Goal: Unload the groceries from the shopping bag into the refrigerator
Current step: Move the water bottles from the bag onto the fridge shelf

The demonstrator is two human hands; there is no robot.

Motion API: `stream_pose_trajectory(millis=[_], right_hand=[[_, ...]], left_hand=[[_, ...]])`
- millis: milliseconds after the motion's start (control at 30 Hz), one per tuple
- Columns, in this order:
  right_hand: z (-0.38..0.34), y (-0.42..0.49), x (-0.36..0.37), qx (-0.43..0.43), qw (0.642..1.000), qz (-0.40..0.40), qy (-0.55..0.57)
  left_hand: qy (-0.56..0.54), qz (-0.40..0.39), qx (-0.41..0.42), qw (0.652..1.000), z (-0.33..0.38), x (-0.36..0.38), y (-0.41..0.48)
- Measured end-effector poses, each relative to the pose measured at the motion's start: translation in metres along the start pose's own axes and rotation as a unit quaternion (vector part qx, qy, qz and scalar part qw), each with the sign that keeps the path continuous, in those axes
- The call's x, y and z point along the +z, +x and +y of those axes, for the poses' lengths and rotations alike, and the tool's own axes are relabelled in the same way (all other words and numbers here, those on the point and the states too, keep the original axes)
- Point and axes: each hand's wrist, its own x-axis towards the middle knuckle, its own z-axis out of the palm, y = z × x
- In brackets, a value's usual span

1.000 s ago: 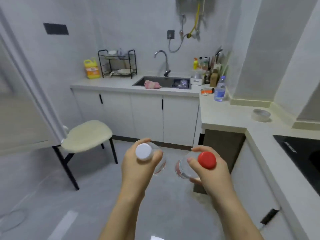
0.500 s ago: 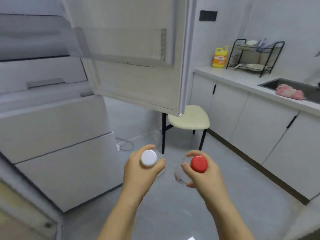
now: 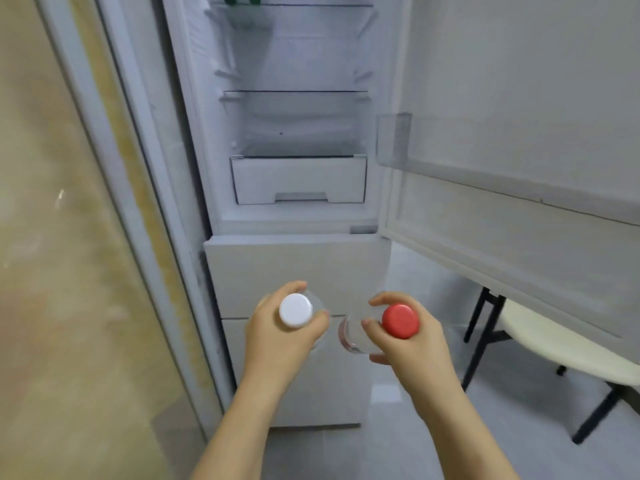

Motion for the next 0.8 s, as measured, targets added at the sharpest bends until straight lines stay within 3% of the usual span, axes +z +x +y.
stream_pose_trajectory(millis=[333, 567, 800], right_hand=[[-0.032, 0.114, 0.118, -0.183, 0.98, 0.004, 0.08], [-0.057, 0.196, 0.148, -0.295, 0.951, 0.019, 0.093], [-0.084, 0.288, 0.155, -0.406, 0.905, 0.025, 0.128]], left_hand=[[-0.03, 0.105, 0.162, 0.981, 0.017, -0.057, 0.142], [-0.019, 0.159, 0.28, 0.946, 0.044, -0.055, 0.216], [-0.075, 0.212, 0.338, 0.914, 0.082, -0.033, 0.294]])
